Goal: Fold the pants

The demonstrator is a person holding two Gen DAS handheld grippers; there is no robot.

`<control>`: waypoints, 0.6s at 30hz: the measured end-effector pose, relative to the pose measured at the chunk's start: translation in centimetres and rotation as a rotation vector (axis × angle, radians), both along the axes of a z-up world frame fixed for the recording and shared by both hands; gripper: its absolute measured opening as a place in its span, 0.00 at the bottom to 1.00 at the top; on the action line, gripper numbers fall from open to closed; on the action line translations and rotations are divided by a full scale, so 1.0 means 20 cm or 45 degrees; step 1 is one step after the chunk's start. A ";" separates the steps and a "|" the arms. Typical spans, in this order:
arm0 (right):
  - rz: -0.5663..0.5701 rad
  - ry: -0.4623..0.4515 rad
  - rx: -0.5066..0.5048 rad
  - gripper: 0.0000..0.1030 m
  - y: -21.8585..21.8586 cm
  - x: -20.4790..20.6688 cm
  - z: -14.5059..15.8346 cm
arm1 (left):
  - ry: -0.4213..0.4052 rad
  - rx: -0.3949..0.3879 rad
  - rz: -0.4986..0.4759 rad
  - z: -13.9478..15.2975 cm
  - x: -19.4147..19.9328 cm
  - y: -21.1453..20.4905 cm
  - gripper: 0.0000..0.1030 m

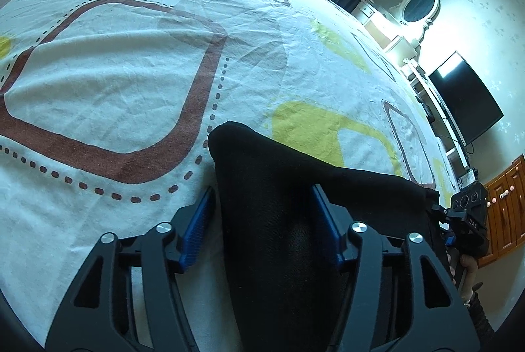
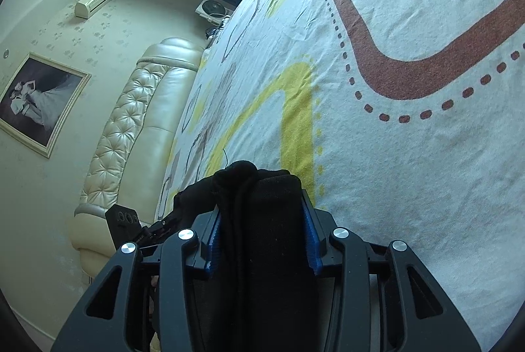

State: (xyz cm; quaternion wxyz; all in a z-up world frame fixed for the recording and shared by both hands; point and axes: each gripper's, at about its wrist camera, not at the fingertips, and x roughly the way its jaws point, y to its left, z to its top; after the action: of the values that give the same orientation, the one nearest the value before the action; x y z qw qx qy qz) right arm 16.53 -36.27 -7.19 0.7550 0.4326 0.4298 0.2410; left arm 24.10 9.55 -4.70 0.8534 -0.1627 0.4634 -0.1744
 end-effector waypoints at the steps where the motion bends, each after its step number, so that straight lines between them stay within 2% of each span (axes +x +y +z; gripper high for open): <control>1: -0.005 0.000 -0.006 0.44 0.00 -0.01 0.01 | -0.011 0.016 0.003 0.01 -0.01 0.00 0.68; 4: -0.026 0.009 -0.002 0.48 -0.03 -0.05 0.01 | -0.029 0.055 -0.001 0.03 -0.07 -0.01 0.78; 12: -0.117 0.081 0.025 0.55 -0.14 -0.31 0.01 | -0.008 0.112 0.028 0.04 -0.39 -0.02 0.83; 15: -0.121 0.125 -0.041 0.55 -0.15 -0.45 0.02 | -0.013 0.128 0.086 0.07 -0.56 -0.01 0.86; 18: -0.101 0.147 -0.151 0.67 -0.11 -0.59 0.08 | -0.004 0.126 0.157 0.12 -0.71 0.01 0.87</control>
State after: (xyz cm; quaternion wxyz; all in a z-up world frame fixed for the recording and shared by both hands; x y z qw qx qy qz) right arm 4.74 -38.40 -5.68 0.7622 0.4168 0.4688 0.1598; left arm 9.94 9.71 -2.40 0.8703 -0.1483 0.4593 -0.0984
